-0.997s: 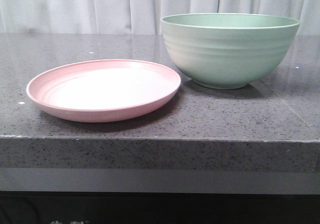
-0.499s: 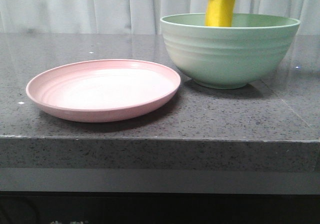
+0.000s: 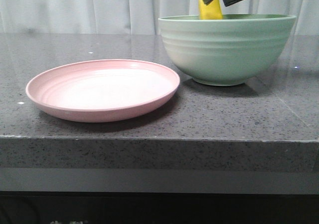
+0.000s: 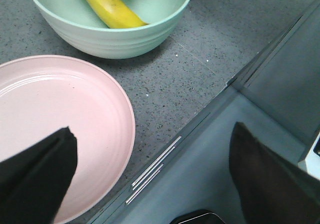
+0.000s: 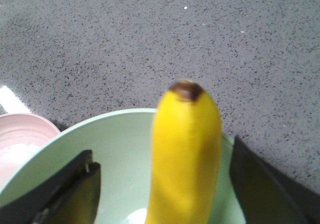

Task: Transfer banana from pink plate to green bowl

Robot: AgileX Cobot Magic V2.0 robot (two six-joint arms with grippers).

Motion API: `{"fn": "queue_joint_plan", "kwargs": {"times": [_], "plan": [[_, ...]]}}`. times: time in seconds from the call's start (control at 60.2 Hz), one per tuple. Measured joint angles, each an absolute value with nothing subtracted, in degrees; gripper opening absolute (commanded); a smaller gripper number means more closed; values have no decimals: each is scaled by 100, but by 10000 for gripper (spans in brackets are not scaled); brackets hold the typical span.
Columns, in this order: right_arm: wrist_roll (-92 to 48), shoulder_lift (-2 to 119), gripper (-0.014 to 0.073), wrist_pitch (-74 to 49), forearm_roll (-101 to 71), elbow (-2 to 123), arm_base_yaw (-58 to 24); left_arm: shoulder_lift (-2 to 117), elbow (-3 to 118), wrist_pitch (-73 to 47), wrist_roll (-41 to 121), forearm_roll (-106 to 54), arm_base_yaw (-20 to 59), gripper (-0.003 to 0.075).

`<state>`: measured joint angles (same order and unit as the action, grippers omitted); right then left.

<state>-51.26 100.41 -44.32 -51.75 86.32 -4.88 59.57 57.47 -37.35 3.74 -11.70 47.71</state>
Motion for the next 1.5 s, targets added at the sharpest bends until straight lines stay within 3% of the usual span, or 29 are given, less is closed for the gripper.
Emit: {"fn": "queue_joint_plan", "kwargs": {"times": [0.216, 0.332, 0.416, 0.515, 0.648, 0.698, 1.047, 1.496], "plan": [[-4477, 9781, 584, -4420, -4897, 8632, -463, 5957, 5747, -3708, 374, -1139, 4751, 605], [-3269, 9325, 486, -4450, -4260, 8632, -381, 5957, 5747, -3570, 374, -1139, 4459, 540], [-2269, 8960, 384, -4609, -3541, 8641, -298, 6013, 5747, -3496, 374, -1134, 4099, 442], [-1324, 8631, 202, -4935, -2678, 8641, -249, 6115, 5747, -3391, 374, -1119, 3483, 281], [-904, 8408, -34, -5351, -1964, 8641, -249, 6183, 5747, -3118, 374, -1022, 2648, 57], [-857, 8383, -73, -5464, -1882, 8641, -249, 6197, 5747, -3039, 374, -1017, 2307, -19], [-807, 7713, -60, -5478, -1589, 8216, -249, 5895, 5557, -2949, 374, -918, 998, -18], [-928, 3993, -60, -3032, -1552, 3732, -249, 3127, 3011, -1715, 374, -873, 840, -18]]}}
